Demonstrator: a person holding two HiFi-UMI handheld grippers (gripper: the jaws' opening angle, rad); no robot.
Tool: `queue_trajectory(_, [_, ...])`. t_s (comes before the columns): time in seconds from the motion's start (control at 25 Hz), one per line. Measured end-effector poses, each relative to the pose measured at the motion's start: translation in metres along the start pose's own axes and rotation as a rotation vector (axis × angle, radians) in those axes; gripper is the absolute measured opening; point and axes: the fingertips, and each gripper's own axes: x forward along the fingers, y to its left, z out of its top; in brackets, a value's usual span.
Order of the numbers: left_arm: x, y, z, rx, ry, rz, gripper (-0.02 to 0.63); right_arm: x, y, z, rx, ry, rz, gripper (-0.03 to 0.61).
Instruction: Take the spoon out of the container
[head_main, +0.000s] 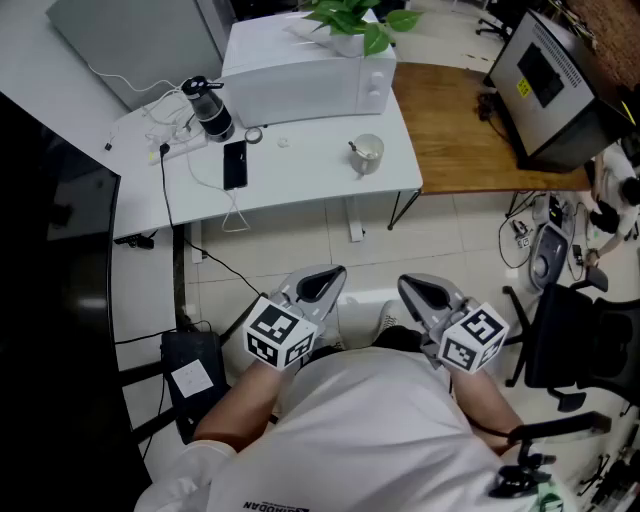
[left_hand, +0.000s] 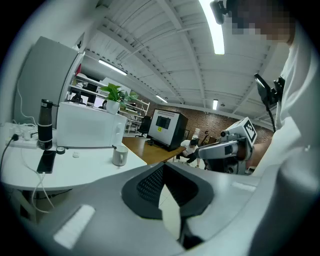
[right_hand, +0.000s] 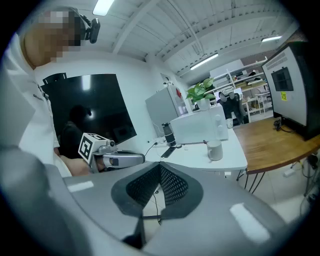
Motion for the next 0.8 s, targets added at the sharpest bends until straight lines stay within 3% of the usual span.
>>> queue_trajectory(0.36, [0.059,0.037,0.014,-0.026,0.002,0.025,0.005,0.038,-0.065,0.032,-0.004,-0.007,0.043,0.005])
queue_trajectory(0.8, [0.156,0.106,0.069,-0.086,-0.042,0.193,0.005,0.076,-0.184,0.104,-0.054,0.031,0.17,0.005])
